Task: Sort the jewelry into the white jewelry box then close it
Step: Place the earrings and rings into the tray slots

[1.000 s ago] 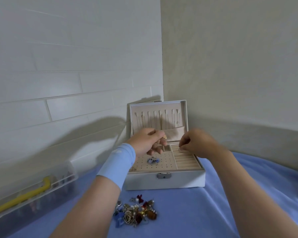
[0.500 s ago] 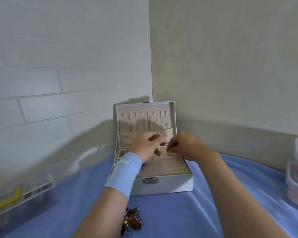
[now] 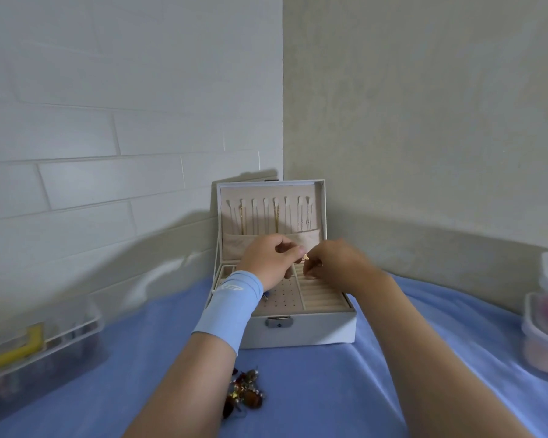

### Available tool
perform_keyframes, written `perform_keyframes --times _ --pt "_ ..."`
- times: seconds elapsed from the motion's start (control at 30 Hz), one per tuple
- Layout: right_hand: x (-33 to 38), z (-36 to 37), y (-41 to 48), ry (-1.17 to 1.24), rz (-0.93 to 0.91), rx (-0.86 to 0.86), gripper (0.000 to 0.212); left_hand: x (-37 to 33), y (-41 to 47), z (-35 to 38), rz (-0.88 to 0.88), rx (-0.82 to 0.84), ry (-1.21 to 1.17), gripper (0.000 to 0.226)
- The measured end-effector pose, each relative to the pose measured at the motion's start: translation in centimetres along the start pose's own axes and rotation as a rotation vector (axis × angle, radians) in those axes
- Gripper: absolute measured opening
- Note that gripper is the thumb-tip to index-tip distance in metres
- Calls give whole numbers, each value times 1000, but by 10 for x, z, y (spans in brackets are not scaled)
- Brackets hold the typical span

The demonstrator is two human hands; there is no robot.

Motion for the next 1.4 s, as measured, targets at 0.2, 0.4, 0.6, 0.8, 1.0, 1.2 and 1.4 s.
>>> perform_keyframes --times 0.2,0.4,0.6,0.8,1.0,1.2,1.4 --pt "-10 5 -1 254 65 -75 11 2 1 -2 -16 -4 -14 19" --pt "-8 11 -1 208 64 -18 15 1 1 -3 -13 -19 -28 15" --pt "-12 -11 -7 573 46 -78 34 2 -1 -3 -56 -8 -98 19" --pt "5 -40 -21 845 -93 -26 28 -8 0 5 -166 1 -194 30" --pt "-1 -43 -20 733 -79 27 25 -11 -2 13 -147 -9 -356 27" --pt "-21 -37 -18 902 67 -21 21 -6 4 12 -38 -12 -98 26" --pt "-34 -28 -7 810 185 -113 6 2 21 26 -22 179 369 18"
Point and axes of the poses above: each hand's wrist, its own y-axis towards the middle knuckle, its own z-axis out of the palm, x = y × z, the point moved 1 cm from there along y, towards the middle knuckle, and after that the axes turned 1 degree about -x, right-handed, at the moved point
